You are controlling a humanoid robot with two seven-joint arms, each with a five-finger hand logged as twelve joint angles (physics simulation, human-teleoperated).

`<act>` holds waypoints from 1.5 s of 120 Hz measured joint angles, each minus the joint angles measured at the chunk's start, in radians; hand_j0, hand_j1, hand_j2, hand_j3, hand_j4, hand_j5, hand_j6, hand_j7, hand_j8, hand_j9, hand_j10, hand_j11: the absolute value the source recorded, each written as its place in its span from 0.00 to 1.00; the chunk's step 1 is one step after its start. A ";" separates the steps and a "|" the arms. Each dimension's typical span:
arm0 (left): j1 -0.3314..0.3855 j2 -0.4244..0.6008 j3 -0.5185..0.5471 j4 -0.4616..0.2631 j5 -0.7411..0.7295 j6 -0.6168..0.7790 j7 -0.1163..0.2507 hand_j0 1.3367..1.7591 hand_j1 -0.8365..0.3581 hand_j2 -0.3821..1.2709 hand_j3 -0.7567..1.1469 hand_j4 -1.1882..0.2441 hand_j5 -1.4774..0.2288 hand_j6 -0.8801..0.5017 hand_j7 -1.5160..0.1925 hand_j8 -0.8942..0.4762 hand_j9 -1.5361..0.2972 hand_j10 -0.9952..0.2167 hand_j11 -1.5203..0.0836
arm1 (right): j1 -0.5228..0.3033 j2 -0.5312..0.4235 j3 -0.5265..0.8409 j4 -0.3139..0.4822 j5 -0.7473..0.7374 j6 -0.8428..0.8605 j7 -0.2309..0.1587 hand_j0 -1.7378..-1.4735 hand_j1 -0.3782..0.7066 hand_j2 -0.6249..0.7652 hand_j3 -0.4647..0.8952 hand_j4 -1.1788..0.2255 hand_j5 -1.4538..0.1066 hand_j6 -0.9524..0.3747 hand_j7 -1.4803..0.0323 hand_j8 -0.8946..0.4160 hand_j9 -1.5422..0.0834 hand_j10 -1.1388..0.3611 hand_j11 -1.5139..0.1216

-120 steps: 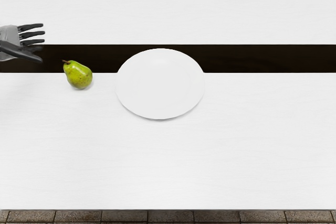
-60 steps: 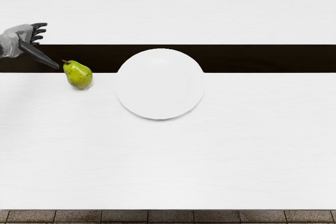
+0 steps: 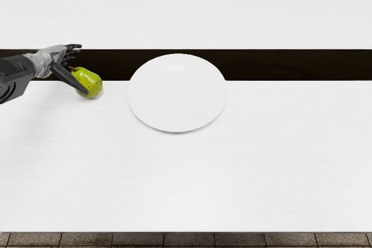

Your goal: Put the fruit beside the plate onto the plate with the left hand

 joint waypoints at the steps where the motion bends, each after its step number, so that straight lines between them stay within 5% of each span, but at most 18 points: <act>1: 0.000 0.001 0.001 -0.004 0.000 0.000 0.000 0.76 0.95 0.24 0.40 0.80 0.83 0.60 0.85 0.62 0.81 0.78 0.91 | 0.000 0.000 0.000 0.000 0.000 0.000 0.000 0.30 0.03 0.45 0.34 0.84 0.93 0.72 0.98 0.68 0.95 0.76 0.93; 46: 0.014 0.055 0.018 -0.128 0.001 0.000 0.005 0.76 0.84 0.25 0.40 0.72 0.74 0.52 0.77 0.53 0.73 0.69 0.82 | 0.000 0.000 0.000 0.000 0.000 0.000 0.000 0.30 0.03 0.45 0.34 0.84 0.93 0.72 0.98 0.68 0.95 0.76 0.93; 85: 0.018 0.060 0.013 -0.155 0.005 0.001 0.009 0.76 0.71 0.27 0.40 0.60 0.64 0.40 0.66 0.41 0.63 0.55 0.71 | 0.000 0.000 0.000 0.000 0.000 0.000 0.000 0.30 0.03 0.45 0.34 0.84 0.93 0.72 0.98 0.68 0.95 0.76 0.93; 115: 0.023 0.058 0.021 -0.156 0.005 0.003 0.011 0.76 0.64 0.29 0.40 0.53 0.58 0.33 0.60 0.46 0.57 0.60 0.64 | 0.000 0.000 0.000 0.000 0.000 0.000 0.000 0.30 0.03 0.45 0.34 0.84 0.93 0.72 0.98 0.68 0.95 0.76 0.93; 142: 0.031 0.058 0.029 -0.158 0.002 0.002 0.016 0.76 0.59 0.29 0.40 0.51 0.54 0.40 0.56 0.51 0.52 0.53 0.60 | 0.000 0.000 0.000 0.000 0.000 0.000 0.000 0.30 0.03 0.45 0.34 0.84 0.93 0.72 0.98 0.68 0.95 0.76 0.93; 180: 0.031 0.060 0.033 -0.159 -0.001 -0.005 0.019 0.76 0.48 0.28 0.40 0.58 0.42 0.50 0.46 0.58 0.45 0.58 0.53 | 0.000 0.000 0.000 0.000 0.000 0.000 0.000 0.30 0.03 0.45 0.34 0.84 0.93 0.72 0.98 0.68 0.95 0.76 0.93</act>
